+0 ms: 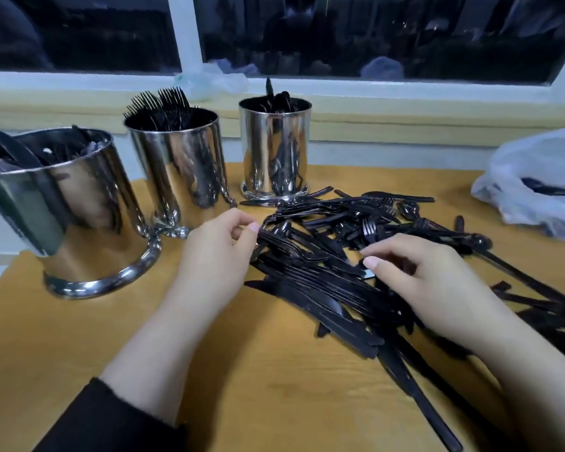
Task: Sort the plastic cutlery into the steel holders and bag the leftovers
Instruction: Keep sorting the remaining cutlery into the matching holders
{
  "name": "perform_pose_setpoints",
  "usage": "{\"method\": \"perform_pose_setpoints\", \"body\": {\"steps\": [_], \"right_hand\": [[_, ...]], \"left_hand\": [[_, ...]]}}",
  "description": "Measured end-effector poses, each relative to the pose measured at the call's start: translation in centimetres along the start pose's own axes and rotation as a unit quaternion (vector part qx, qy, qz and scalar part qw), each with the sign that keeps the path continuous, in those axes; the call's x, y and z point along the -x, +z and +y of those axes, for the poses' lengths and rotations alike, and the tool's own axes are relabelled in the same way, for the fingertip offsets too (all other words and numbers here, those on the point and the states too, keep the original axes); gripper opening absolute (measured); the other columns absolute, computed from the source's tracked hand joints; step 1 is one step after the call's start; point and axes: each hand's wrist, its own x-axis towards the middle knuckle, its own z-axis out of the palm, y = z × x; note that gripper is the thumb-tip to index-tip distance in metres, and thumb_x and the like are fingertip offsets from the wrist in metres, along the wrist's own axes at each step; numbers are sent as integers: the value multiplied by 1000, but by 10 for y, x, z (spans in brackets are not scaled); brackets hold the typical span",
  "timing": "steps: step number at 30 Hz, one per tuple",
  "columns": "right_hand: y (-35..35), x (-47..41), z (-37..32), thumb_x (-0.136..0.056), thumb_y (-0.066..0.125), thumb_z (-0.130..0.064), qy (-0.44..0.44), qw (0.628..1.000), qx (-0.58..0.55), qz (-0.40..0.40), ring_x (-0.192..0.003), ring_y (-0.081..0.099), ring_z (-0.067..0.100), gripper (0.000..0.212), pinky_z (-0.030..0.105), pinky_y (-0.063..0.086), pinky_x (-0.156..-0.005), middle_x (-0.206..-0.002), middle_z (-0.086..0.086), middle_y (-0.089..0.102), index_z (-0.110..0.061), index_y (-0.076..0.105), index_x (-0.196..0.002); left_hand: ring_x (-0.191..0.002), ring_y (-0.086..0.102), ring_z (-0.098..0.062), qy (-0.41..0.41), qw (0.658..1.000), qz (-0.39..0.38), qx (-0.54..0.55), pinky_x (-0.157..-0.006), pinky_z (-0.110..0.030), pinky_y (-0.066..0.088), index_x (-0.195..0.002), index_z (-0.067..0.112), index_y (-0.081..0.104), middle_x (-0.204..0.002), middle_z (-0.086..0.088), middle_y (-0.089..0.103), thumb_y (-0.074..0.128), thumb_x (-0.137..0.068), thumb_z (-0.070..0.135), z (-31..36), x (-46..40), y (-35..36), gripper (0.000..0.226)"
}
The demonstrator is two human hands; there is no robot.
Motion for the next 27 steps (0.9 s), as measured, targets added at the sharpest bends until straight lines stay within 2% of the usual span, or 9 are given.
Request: {"method": "perform_pose_setpoints", "body": {"steps": [3, 5, 8, 11, 13, 17, 21, 24, 27], "right_hand": [[7, -1, -1, -98, 56, -44, -38, 997, 39, -49, -112, 52, -9, 24, 21, 41, -99, -114, -32, 60, -42, 68, -118], [11, 0, -2, -100, 51, -42, -63, 992, 64, -87, -122, 42, -10, 29, 20, 32, -107, -124, -34, 52, -42, 64, -126], [16, 0, -1, -104, 46, -39, -70, 988, 73, -112, -129, 32, -12, 31, 30, 26, -116, -132, -37, 46, -43, 61, -131], [18, -1, -1, -106, 43, -36, -65, 986, 75, -131, -133, 28, -13, 32, 33, 22, -120, -137, -38, 45, -43, 61, -132], [18, -1, -2, -107, 40, -35, -62, 983, 88, -149, -129, 22, -18, 34, 28, 16, -119, -140, -38, 42, -44, 59, -134], [20, -1, -3, -108, 36, -37, -65, 978, 98, -170, -115, 14, -26, 35, 19, 12, -108, -142, -38, 39, -45, 56, -136], [19, -2, -2, -108, 35, -37, -63, 978, 96, -173, -102, 12, -34, 35, 17, 11, -101, -141, -39, 39, -45, 55, -135], [19, -1, -2, -108, 36, -37, -66, 980, 93, -160, -108, 16, -31, 34, 16, 12, -102, -140, -39, 41, -45, 57, -134], [19, 0, -2, -107, 40, -38, -63, 985, 79, -142, -111, 14, -40, 32, 19, 17, -110, -133, -41, 44, -45, 60, -130]], "left_hand": [[-82, 61, -11, 11, 998, 1, -70, -70, -31, 45, -114, 30, 70, -94, 17, 65, 53, -106, 29, -6, -1, 7, 19], [-107, 59, -16, 33, 994, -7, -102, -89, -33, 45, -123, 29, 68, -111, 12, 65, 50, -107, 26, -7, -5, 11, 24], [-133, 48, -16, 82, 985, -46, -146, -109, -30, 34, -140, 27, 61, -139, 8, 60, 46, -109, 20, -9, -16, 18, 35], [-144, 40, -16, 118, 971, -100, -184, -119, -34, 26, -147, 24, 55, -153, 8, 52, 44, -109, 15, -14, -27, 25, 41], [-145, 36, -14, 126, 961, -131, -209, -118, -36, 23, -149, 27, 54, -155, 12, 49, 41, -110, 16, -15, -32, 29, 42], [-137, 37, -13, 144, 938, -174, -264, -103, -35, 22, -146, 31, 55, -148, 16, 51, 43, -111, 23, -17, -35, 31, 39], [-129, 41, -14, 155, 936, -168, -266, -103, -37, 24, -142, 33, 60, -135, 15, 56, 48, -109, 30, -19, -36, 31, 35], [-124, 44, -15, 160, 938, -161, -260, -104, -39, 26, -136, 32, 64, -127, 14, 58, 51, -108, 32, -17, -35, 28, 32], [-121, 46, -14, 163, 942, -153, -249, -103, -39, 29, -130, 31, 67, -122, 13, 59, 49, -108, 33, -14, -31, 25, 28]]}}
